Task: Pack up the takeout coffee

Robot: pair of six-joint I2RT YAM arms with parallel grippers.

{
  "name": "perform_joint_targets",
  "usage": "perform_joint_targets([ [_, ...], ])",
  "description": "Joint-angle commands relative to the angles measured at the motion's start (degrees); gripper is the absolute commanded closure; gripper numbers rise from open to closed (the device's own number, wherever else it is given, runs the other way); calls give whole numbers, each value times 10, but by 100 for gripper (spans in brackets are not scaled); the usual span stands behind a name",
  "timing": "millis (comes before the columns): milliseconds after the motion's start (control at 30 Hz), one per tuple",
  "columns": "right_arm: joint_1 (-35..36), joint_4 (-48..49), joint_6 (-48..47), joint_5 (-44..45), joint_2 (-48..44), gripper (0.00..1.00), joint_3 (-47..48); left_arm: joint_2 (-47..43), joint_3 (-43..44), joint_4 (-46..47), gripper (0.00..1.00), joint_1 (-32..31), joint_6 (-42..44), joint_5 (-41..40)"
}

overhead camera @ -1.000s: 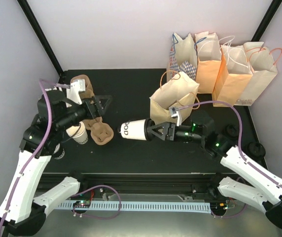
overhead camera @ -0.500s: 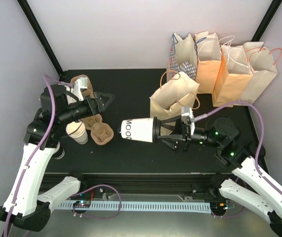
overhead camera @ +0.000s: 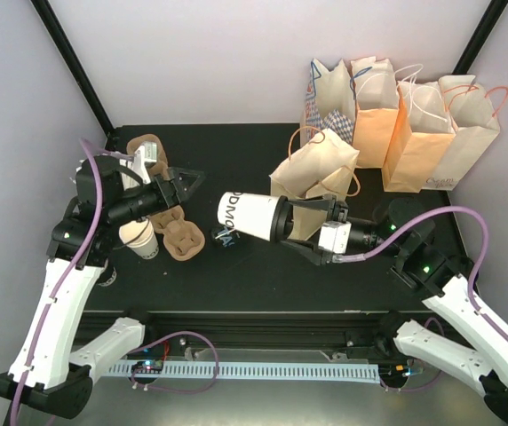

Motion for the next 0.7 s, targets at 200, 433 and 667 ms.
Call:
perform_joint_targets([
  [200,-1,27,166,66,5,77,39,-11,-12,22,18,13,-13,-1],
  [433,4,-138,650,360,10,74,132,22,-24,10,19,15,-2,16],
  [667,3,-490,789,517,164,72,453,93,-31,60,21,-15,-24,75],
])
